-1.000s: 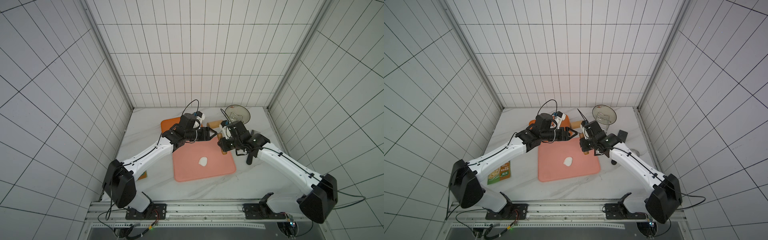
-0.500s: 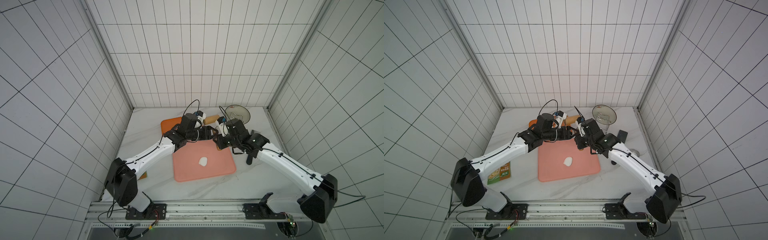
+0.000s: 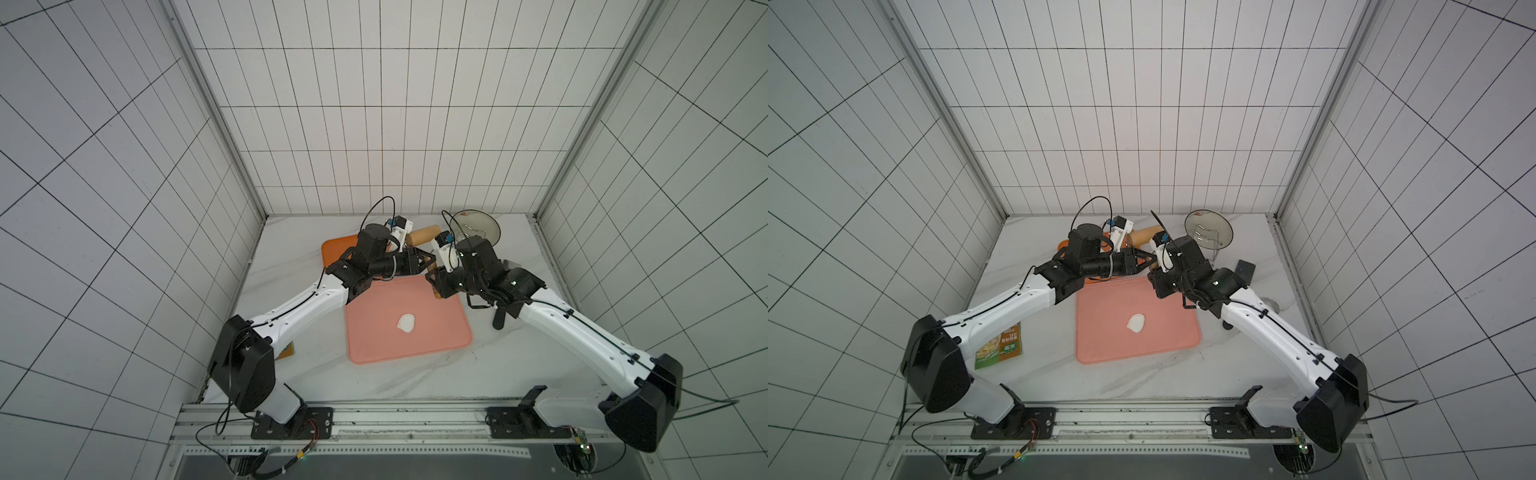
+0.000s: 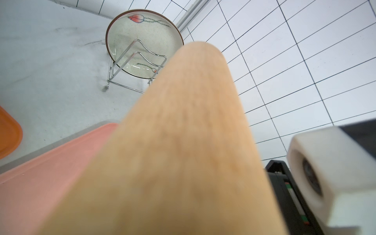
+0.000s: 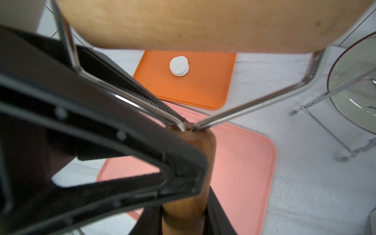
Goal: Roll out the dumpling wrappers from the dough
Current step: Pick up the rolling pin from the center of the board.
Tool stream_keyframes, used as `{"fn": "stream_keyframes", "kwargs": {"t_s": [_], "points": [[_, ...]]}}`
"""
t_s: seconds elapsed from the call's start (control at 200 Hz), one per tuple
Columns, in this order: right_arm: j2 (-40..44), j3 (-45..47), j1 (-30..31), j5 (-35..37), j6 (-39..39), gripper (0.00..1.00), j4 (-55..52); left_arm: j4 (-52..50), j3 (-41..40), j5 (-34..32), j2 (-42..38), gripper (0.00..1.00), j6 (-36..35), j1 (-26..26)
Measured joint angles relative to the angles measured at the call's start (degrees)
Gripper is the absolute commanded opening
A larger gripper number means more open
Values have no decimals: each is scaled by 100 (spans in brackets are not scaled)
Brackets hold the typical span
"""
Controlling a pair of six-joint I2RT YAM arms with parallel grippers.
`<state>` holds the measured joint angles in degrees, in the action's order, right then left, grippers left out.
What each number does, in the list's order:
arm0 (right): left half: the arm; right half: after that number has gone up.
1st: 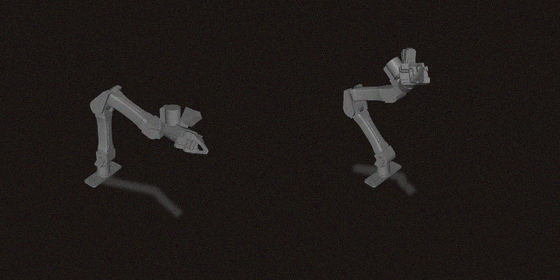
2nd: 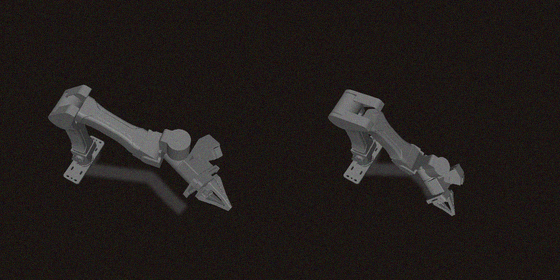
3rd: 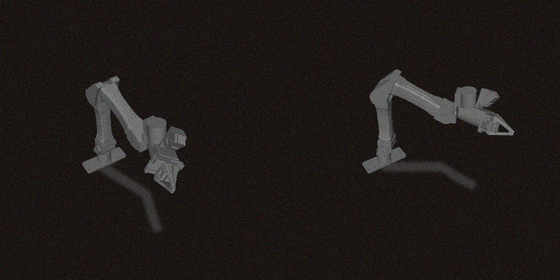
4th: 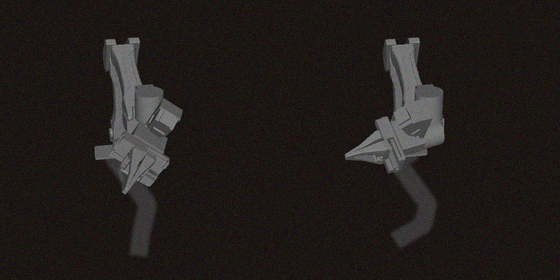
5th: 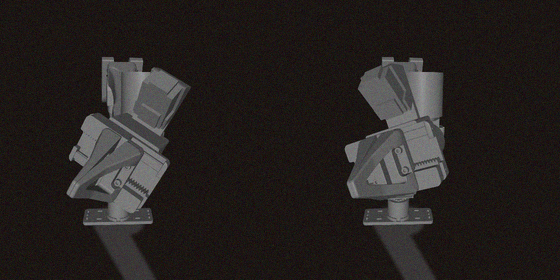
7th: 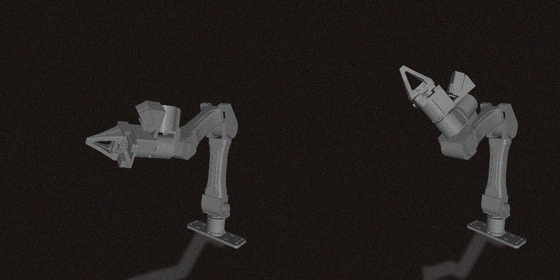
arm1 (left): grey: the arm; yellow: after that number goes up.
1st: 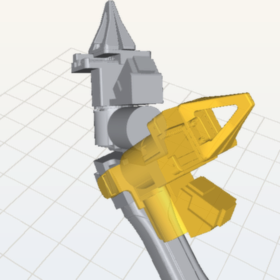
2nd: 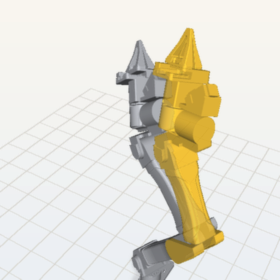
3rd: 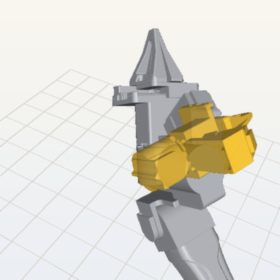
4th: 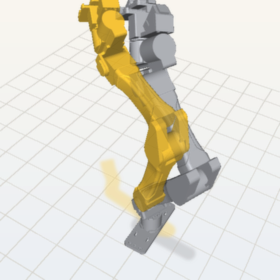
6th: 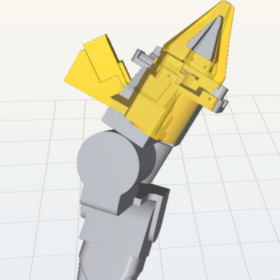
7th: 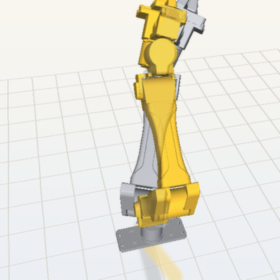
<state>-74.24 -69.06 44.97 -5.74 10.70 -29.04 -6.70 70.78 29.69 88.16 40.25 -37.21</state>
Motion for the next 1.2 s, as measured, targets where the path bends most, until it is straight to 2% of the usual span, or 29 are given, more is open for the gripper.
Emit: {"fn": "stream_keyframes", "kwargs": {"t_s": [0.1, 0.16, 0.27, 0.36, 0.625, 0.725, 0.845, 0.99, 1.065, 1.2], "points": [[2, 2, -2, -2, -4, 10, -2, 9, 0, 72, 13, 25, 4, 24], [7, 4, -2, -2, -17, 10, -13, 9, -2, 101, 15, 25, 4, 33], [26, 4, -2, -22, -20, 10, -26, 55, -2, 184, 26, 44, 22, 46], [44, 7, 0, -74, -83, 10, -63, 111, -2, 295, 33, 44, 42, 46], [107, 7, -31, -109, -153, 11, -105, 133, -11, 363, 44, 20, 70, 57], [109, 7, -33, -114, -160, 13, -125, 136, -11, 382, 48, 2, 42, 57], [114, 7, -35, -114, -157, 19, -133, 138, -11, 402, 59, 0, 42, 57], [140, 7, -35, -114, -151, 42, -164, 144, -11, 428, 61, 0, 46, 57], [179, 7, -26, -155, -192, 50, -66, 81, -33, 435, 63, 0, 55, 46], [363, 48, -31, -205, -234, 55, 87, -22, -122, 428, 63, 0, 118, 59]]}}
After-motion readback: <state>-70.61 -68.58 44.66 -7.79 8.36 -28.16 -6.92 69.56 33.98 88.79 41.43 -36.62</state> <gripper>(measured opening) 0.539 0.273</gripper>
